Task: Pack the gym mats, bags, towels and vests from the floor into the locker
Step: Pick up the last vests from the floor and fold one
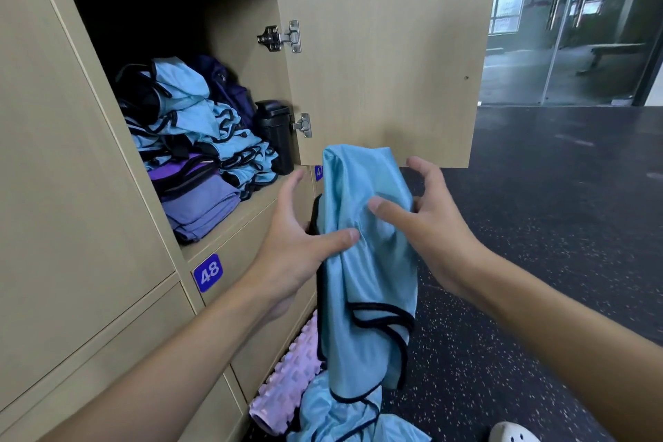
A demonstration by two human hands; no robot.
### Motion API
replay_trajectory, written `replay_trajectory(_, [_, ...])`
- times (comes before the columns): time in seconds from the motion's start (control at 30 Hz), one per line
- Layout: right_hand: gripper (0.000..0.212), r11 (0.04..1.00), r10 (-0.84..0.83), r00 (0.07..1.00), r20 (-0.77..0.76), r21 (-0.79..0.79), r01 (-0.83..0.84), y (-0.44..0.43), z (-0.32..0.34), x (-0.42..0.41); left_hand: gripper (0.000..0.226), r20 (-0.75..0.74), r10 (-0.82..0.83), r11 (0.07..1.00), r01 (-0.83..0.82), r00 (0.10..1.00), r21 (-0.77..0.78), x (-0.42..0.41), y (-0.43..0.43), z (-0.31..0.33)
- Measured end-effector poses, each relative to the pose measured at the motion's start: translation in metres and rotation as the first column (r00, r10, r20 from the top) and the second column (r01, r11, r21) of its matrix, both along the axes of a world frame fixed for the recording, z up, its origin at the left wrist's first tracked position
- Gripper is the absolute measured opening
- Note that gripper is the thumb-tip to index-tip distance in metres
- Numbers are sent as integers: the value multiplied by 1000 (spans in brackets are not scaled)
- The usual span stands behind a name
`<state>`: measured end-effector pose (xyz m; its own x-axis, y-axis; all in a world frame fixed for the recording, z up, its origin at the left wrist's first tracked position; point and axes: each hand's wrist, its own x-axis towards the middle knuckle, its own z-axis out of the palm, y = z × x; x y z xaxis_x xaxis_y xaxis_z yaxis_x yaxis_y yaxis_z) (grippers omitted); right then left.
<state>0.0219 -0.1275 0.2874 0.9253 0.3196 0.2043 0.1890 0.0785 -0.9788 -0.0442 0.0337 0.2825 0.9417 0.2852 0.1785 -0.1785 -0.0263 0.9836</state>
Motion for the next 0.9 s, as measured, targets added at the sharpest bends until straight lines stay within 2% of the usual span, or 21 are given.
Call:
replay_trajectory(0.13, [108,976,211,977,10,-59,-210,2,-6,-8,92,53,119,984,-111,991,-140,1,3,10])
replay_trajectory(0.2, [110,965,251,967,33,-82,-248,4,-8,-9,81,55,161,972,-148,985,-184,1,3,15])
replay_trajectory(0.27, [103,972,224,973,58,-92,-219,6,-8,-9,86,19,141,978,-137,990,-158,0,6,16])
replay_trajectory(0.33, [93,985,160,985,68,-70,-155,7,-7,-8,107,-39,20,999,-21,999,-30,-5,10,16])
replay_trajectory(0.4, [82,995,88,993,76,-47,-85,7,-5,-5,113,-84,-98,978,111,992,178,-10,8,14])
replay_trajectory(0.47, [71,998,52,997,65,-31,-50,4,-2,-1,94,-82,-103,932,125,991,340,-12,6,13])
replay_trajectory(0.57, [55,998,68,998,13,-6,-68,0,2,0,64,-8,-35,872,34,999,489,-11,7,17])
replay_trajectory(0.67, [48,994,103,995,-16,-20,-103,0,2,1,49,86,78,699,-116,993,705,-8,13,17])
replay_trajectory(0.73, [47,991,134,990,-49,-6,-135,0,2,2,44,106,97,636,-144,990,758,-5,16,14])
replay_trajectory(0.8, [43,987,163,985,-62,16,-162,-2,4,3,37,132,85,626,-156,988,764,-4,19,13])
replay_trajectory(0.9, [43,979,205,977,-56,21,-204,-4,5,4,26,116,2,719,-82,993,690,-5,18,15])
